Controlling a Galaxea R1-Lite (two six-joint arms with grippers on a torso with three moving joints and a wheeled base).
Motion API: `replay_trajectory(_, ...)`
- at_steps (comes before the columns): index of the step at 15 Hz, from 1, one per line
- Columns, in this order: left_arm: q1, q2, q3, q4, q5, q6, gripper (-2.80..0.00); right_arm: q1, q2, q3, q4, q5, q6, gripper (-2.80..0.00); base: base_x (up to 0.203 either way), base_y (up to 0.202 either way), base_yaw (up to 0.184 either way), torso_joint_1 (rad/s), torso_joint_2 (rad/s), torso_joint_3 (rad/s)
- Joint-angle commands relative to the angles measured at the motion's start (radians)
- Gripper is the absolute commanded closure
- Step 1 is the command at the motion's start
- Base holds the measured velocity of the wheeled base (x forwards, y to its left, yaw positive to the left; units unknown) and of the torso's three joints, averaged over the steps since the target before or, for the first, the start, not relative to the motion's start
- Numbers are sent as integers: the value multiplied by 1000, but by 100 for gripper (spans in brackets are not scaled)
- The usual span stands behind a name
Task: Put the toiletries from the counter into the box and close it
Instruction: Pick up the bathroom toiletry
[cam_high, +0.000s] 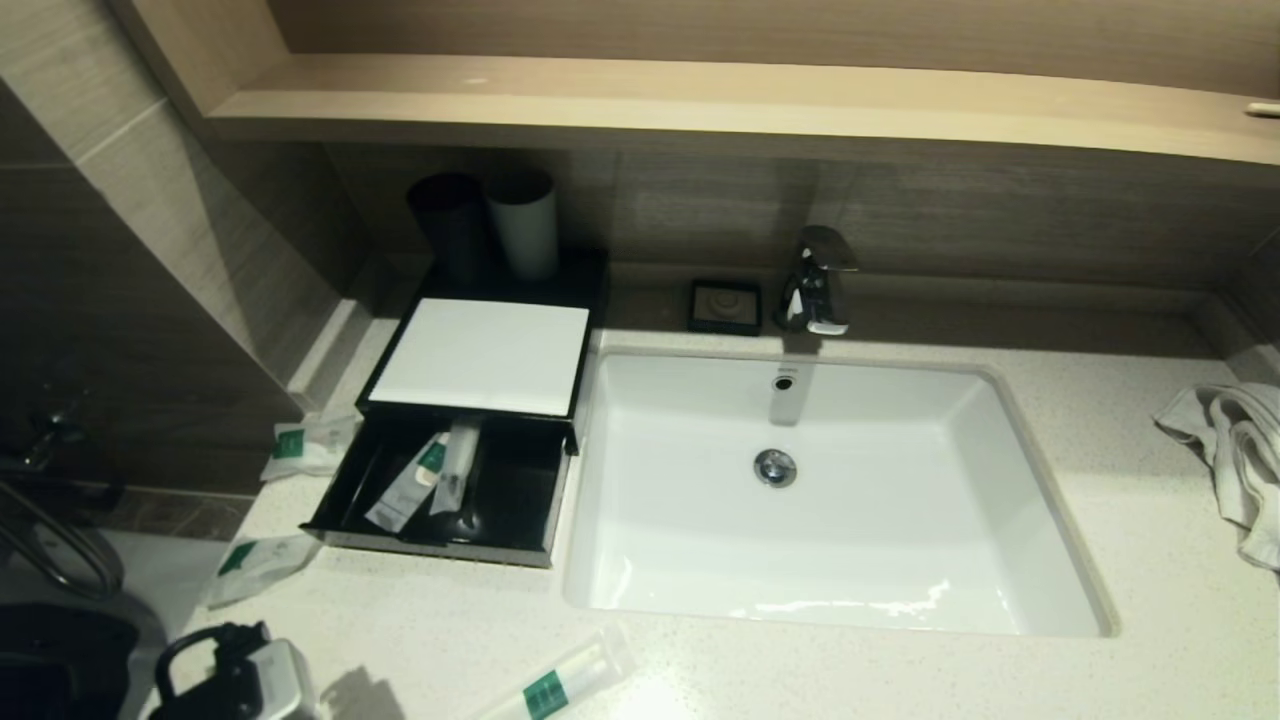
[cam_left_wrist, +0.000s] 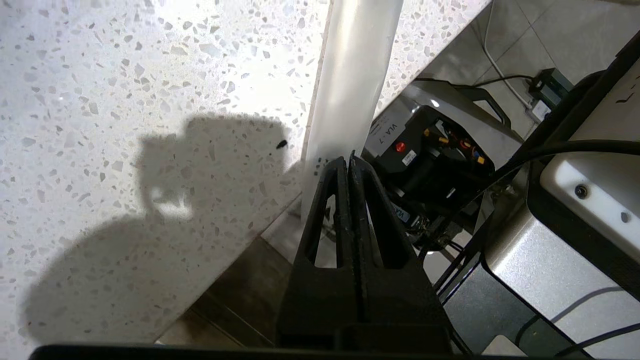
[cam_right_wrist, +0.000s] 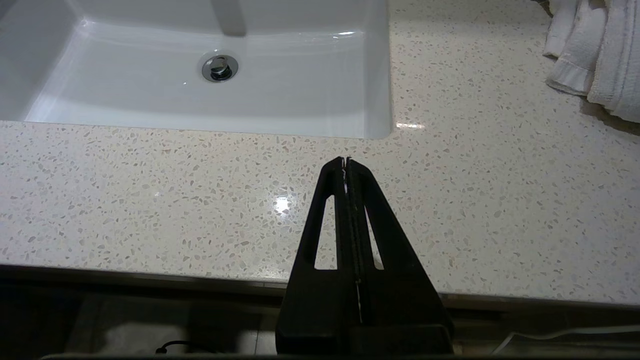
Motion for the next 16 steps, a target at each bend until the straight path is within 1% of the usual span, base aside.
replay_trajectory(1, -5, 39, 0, -23, -1, 5, 0, 0, 0, 0, 0, 0, -1, 0, 0, 0, 0, 0, 0, 0)
replay_trajectory(8, -5, 56, 0, -23, -1, 28, 0, 0, 0, 0, 0, 0, -1, 0, 0, 0, 0, 0, 0, 0)
replay_trajectory(10, -7, 60, 2, -19, -1, 59, 0, 0, 0, 0, 0, 0, -1, 0, 0, 0, 0, 0, 0, 0)
replay_trajectory(13, -7, 62, 7, -20, -1, 65, 0, 0, 0, 0, 0, 0, -1, 0, 0, 0, 0, 0, 0, 0)
replay_trajectory(16, -8, 60, 24, -22, -3, 93, 0, 0, 1, 0, 0, 0, -1, 0, 0, 0, 0, 0, 0, 0)
